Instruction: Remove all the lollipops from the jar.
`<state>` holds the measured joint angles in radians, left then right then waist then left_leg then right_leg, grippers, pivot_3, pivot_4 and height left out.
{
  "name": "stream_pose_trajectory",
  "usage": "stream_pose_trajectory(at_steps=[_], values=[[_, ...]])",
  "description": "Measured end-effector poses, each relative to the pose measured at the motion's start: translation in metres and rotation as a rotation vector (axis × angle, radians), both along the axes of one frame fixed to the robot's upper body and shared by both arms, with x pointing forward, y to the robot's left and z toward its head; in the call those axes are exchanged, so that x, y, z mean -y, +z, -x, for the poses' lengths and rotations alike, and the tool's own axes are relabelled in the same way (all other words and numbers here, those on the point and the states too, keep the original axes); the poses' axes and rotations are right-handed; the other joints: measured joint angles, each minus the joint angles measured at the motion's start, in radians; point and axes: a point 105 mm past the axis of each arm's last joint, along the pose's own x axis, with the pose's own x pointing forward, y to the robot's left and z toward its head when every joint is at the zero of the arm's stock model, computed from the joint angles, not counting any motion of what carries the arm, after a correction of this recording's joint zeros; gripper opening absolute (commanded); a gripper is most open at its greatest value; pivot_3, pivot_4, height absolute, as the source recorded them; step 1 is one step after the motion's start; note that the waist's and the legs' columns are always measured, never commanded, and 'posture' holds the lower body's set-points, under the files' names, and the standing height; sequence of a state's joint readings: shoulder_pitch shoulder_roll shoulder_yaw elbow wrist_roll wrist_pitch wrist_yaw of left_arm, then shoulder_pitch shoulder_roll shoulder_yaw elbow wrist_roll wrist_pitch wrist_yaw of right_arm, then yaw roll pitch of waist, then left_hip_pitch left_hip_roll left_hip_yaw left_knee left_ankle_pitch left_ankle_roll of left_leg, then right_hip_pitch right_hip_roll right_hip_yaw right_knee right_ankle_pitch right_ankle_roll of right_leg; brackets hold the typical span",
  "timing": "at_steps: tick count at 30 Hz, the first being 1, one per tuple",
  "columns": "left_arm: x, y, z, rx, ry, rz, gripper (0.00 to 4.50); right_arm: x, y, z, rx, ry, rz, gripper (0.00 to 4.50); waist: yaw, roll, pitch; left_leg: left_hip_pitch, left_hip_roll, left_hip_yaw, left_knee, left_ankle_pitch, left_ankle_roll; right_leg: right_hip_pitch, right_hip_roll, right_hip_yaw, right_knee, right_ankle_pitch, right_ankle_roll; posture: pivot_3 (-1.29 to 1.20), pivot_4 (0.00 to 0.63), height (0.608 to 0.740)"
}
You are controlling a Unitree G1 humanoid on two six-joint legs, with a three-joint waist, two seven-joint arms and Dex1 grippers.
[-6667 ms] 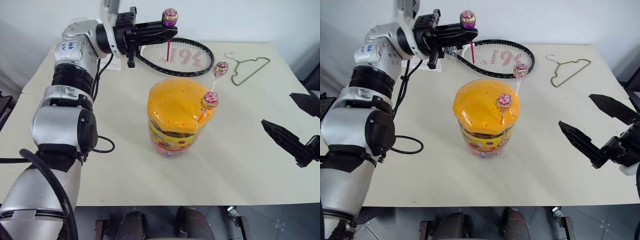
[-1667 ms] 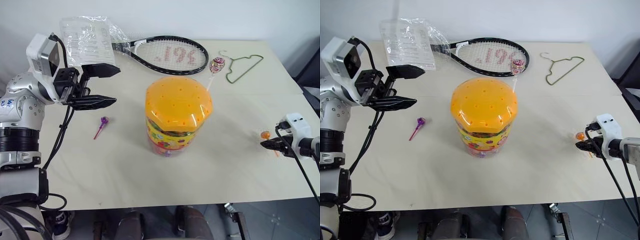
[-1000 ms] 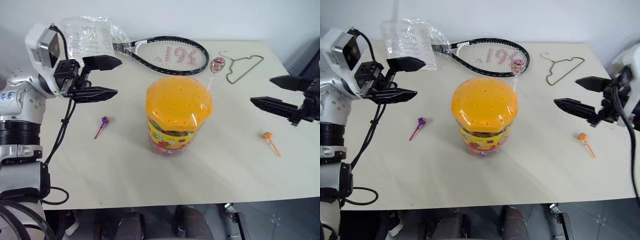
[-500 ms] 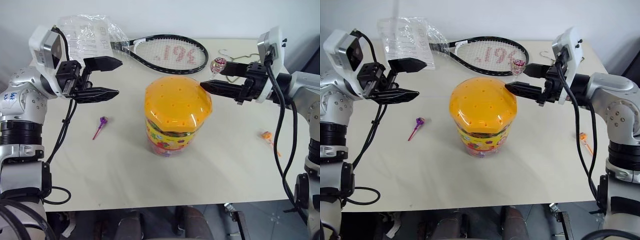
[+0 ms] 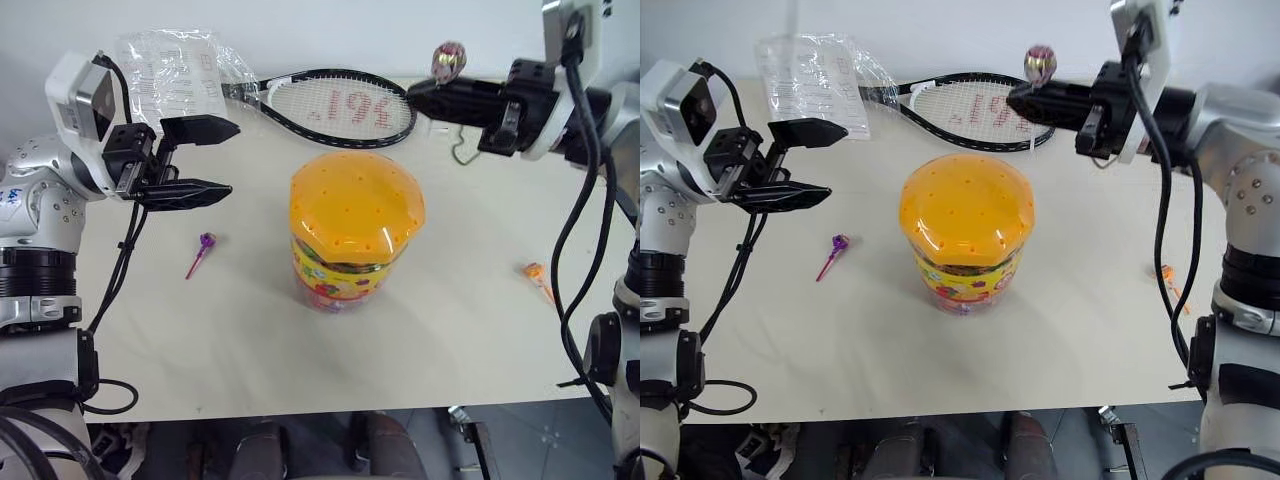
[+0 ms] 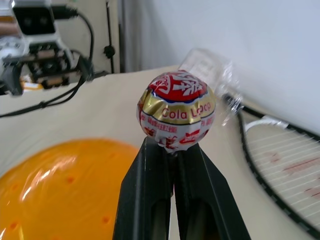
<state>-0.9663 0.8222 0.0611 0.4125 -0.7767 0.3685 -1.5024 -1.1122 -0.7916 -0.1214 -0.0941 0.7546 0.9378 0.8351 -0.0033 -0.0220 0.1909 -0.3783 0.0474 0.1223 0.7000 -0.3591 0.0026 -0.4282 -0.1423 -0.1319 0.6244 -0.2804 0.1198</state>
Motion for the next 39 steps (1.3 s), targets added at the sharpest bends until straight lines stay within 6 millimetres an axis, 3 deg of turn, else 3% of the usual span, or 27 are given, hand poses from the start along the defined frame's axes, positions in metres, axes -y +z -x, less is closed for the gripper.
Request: stream_pose_trajectory(at_steps=[4,6,8,10,14,16,20,23,28,29,39], values=[[0.003,0.001,0.000,0.005,-0.010,0.003,4.50,0.024,0.015,-0.010,0.037,-0.145,-0.004,0.02,0.002,0.000,0.000,0.000,0.000,0.000,0.000,0.000,0.000,0.000,0.000,0.000,0.000,0.000,0.000,0.00,0.150,0.740],[0.006,0.001,-0.001,0.006,-0.014,0.001,4.50,0.047,0.015,-0.019,0.024,-0.269,0.012,0.02,0.003,0.000,0.000,-0.001,0.000,0.000,0.000,0.000,0.000,0.000,0.000,0.000,0.000,0.000,0.000,0.00,0.150,0.740],[0.007,0.000,-0.002,0.005,-0.010,-0.007,4.50,0.080,0.002,-0.028,-0.043,-0.423,0.048,0.02,0.003,0.000,0.000,-0.001,0.000,0.000,0.000,0.000,0.000,0.000,0.000,0.000,-0.001,0.000,0.000,0.00,0.150,0.740],[0.008,-0.001,-0.004,0.003,-0.005,-0.015,4.50,0.111,-0.029,-0.038,-0.159,-0.545,0.092,0.02,0.001,0.000,0.000,-0.001,0.000,0.000,0.000,0.000,0.000,0.000,0.000,0.000,-0.001,0.000,0.000,0.00,0.150,0.740],[0.009,-0.005,-0.008,-0.031,0.015,-0.038,4.50,0.152,-0.119,-0.047,-0.448,-0.685,0.214,0.02,-0.004,0.001,0.000,-0.001,0.000,0.002,0.000,0.000,0.000,-0.001,0.000,0.001,0.000,0.000,0.000,0.00,0.150,0.740],[0.009,-0.008,-0.011,-0.059,0.024,-0.046,4.50,0.167,-0.142,-0.049,-0.524,-0.742,0.227,0.02,-0.008,0.003,0.002,-0.001,0.000,0.002,0.000,0.000,0.000,-0.002,0.000,0.001,0.000,0.000,0.000,0.00,0.150,0.740],[0.010,-0.018,-0.016,-0.153,0.057,-0.101,4.50,0.185,-0.164,-0.061,-0.571,-0.829,0.193,0.02,-0.018,0.003,0.002,-0.001,0.000,0.002,0.000,0.000,0.000,-0.002,0.000,0.001,0.000,0.000,0.000,0.00,0.150,0.740],[0.009,-0.022,-0.023,-0.188,0.120,-0.127,4.50,0.177,-0.194,-0.073,-0.640,-0.816,0.174,0.02,-0.026,0.004,0.002,-0.001,0.000,0.002,-0.001,0.000,0.000,-0.002,0.000,0.001,0.000,0.000,0.000,0.00,0.150,0.740],[0.013,-0.018,-0.019,-0.158,0.117,-0.153,4.50,0.173,-0.216,-0.077,-0.677,-0.801,0.209,0.02,-0.026,0.004,0.002,-0.001,0.000,0.002,0.000,0.000,0.000,-0.002,0.000,0.001,0.000,0.000,0.000,0.00,0.150,0.740],[0.012,-0.017,-0.018,-0.156,0.119,-0.161,4.50,0.173,-0.217,-0.078,-0.674,-0.798,0.216,0.57,-0.025,0.004,0.002,-0.001,0.000,0.001,0.000,0.000,0.000,-0.002,0.000,0.001,0.000,0.000,0.000,0.00,0.150,0.740],[0.003,-0.011,-0.008,-0.136,0.162,-0.223,4.50,0.177,-0.226,-0.061,-0.680,-0.745,0.238,3.89,-0.022,0.004,0.002,-0.001,0.000,0.001,0.000,0.000,0.000,-0.002,0.000,0.001,0.000,0.000,0.000,0.00,0.150,0.740]])
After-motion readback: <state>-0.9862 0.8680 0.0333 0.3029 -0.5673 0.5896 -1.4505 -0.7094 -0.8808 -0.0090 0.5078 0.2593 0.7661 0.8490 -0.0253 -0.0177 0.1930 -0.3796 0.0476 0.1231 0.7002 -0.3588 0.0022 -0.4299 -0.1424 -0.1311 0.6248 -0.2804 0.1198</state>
